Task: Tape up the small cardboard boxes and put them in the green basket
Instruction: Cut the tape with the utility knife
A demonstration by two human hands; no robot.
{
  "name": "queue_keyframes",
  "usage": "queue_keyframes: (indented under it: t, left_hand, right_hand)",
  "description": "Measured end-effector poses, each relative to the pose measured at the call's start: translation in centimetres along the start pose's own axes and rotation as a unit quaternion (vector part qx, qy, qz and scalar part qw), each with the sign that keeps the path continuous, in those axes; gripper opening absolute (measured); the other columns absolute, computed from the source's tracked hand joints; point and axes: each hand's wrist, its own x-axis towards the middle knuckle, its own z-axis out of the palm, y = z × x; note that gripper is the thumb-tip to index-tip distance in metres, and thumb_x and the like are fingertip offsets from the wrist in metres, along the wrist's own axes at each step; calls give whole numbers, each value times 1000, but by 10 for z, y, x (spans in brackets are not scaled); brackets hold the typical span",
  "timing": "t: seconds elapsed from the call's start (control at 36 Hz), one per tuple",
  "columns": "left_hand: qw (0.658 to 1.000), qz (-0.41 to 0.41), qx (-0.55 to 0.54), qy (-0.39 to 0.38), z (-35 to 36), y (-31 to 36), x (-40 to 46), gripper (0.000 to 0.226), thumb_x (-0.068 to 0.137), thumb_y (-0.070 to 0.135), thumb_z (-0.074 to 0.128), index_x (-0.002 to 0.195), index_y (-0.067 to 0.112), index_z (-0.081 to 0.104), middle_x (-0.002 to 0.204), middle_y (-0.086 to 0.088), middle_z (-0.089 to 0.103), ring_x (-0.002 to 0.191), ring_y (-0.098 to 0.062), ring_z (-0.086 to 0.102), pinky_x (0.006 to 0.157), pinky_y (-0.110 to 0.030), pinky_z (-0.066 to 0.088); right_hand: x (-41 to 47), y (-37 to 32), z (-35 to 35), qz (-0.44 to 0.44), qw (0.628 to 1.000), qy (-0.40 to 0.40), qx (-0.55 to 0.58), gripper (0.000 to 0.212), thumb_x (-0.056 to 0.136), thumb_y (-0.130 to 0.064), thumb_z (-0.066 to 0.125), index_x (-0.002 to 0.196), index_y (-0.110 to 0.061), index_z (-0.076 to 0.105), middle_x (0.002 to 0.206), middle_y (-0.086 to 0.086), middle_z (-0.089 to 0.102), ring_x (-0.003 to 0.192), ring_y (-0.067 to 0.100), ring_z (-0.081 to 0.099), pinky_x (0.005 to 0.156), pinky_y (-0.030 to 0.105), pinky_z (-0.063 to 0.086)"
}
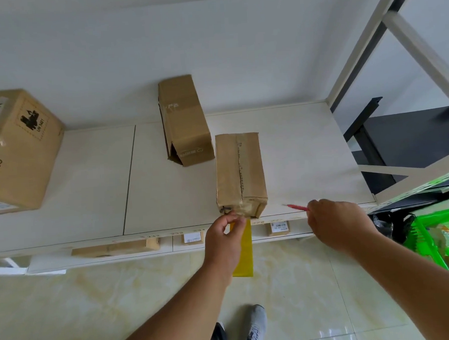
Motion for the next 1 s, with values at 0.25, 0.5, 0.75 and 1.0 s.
queue_keyframes:
  t: [0.25, 0.5, 0.75, 1.0]
  left_hand:
    - [1000, 2, 11, -13, -7, -1, 4, 12, 84, 47, 75, 92, 38, 72, 103, 18, 71, 101, -16, 68, 94, -49, 56]
    - [999, 41, 17, -3, -7, -1, 3, 10, 88, 34, 74, 79, 29, 73, 106, 23, 70, 107, 6, 61, 93, -22, 44]
    - [999, 24, 1, -23, -12, -7, 3, 11, 89, 32, 73, 84, 22, 73, 122, 21, 65, 111, 11, 55, 104, -27, 41]
    - [999, -3, -39, -17, -34, 14, -8, 12, 87, 44, 72, 90, 32, 73, 111, 28, 70, 112, -14, 65, 100, -50, 52]
  right_hand:
    - [38, -22, 3, 53, 975, 59, 208, 49, 108, -35, 33, 153, -17, 32, 143, 7, 56, 127, 28, 52, 104, 44, 46]
    - [51, -73, -35, -126, 953, 204, 186, 84, 92, -77, 38, 153, -20, 40, 160, 3, 42, 147, 27, 37, 120, 47, 30]
    - [70, -95, -27, -88, 958, 236, 139, 69, 79, -67, 69, 126, -18, 63, 136, 8, 60, 123, 35, 53, 87, 47, 52]
    - [67, -90, -35, -115, 958, 231, 125, 71, 86, -68, 52, 134, -16, 59, 135, 7, 59, 120, 31, 52, 91, 45, 55]
